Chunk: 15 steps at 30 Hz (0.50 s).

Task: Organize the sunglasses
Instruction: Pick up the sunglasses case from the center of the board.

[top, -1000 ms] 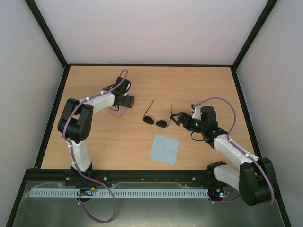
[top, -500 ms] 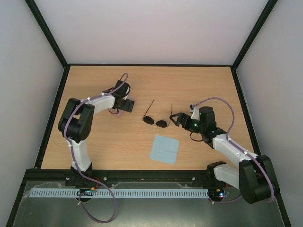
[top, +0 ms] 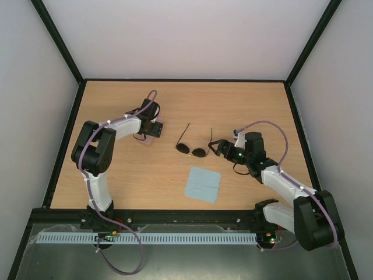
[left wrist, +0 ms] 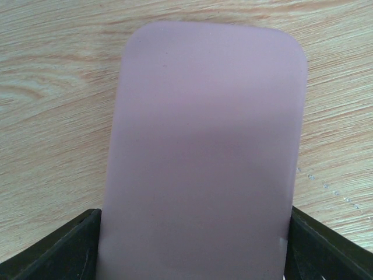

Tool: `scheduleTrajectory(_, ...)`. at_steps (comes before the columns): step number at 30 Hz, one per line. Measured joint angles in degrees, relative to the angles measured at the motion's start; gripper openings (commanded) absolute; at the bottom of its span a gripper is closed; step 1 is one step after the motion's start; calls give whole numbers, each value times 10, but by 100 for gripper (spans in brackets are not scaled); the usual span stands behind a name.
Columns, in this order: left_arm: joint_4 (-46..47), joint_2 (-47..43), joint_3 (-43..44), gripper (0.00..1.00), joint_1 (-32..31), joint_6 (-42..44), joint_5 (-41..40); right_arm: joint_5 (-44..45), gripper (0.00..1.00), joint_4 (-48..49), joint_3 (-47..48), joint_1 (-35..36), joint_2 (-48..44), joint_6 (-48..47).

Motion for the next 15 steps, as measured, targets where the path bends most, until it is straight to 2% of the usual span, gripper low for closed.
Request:
scheduleTrajectory(3,0,0,0,67,0,-1,2,0,99,1,0,2,0,0)
scheduleTrajectory(5,0,0,0,73,0,-3,2,0,98,2,-2,2,0,0)
scheduleTrajectory(10,-5,-7,-6,78,0,-9,3,0,99,2,-2,3,0,0)
scheduleTrajectory(15,-18,-16,-10,87,0,-14,7,0,99,2,-2,6,1,0)
